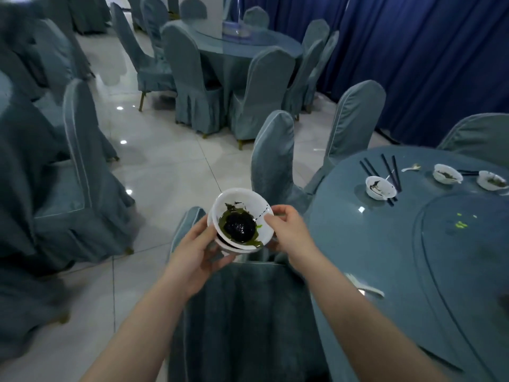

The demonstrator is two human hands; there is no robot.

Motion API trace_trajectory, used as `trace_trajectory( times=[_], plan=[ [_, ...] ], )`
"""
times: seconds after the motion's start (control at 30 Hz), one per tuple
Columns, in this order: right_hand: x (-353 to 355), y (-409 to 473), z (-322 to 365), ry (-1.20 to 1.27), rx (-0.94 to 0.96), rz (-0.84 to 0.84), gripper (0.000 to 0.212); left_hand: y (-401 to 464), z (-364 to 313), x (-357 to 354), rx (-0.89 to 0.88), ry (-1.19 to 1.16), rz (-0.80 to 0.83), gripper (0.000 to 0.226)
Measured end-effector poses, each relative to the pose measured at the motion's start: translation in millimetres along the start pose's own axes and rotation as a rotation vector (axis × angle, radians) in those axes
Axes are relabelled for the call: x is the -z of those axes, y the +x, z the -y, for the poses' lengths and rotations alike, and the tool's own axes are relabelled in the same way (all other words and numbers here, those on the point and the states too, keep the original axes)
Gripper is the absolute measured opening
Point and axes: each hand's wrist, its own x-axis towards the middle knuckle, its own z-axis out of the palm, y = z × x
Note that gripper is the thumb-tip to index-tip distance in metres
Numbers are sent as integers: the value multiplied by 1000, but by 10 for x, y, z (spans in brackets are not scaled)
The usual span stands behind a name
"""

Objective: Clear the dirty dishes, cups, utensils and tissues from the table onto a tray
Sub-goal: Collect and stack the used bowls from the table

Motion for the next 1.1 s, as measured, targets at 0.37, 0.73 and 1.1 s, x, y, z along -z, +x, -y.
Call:
trace_trajectory(
  times=[0.37, 0.73, 1.1],
  plan=[
    [-1664, -284, 354, 98, -32, 22, 13, -199, -1015, 1520, 92, 13, 23, 31],
    [-2145, 212, 644, 171, -82, -40, 22, 456, -1631, 2184, 106, -14, -54, 17],
    [-1740, 1940, 758, 178, 44, -344, 16, 2333, -2432, 2167, 63, -37, -97, 15]
  ],
)
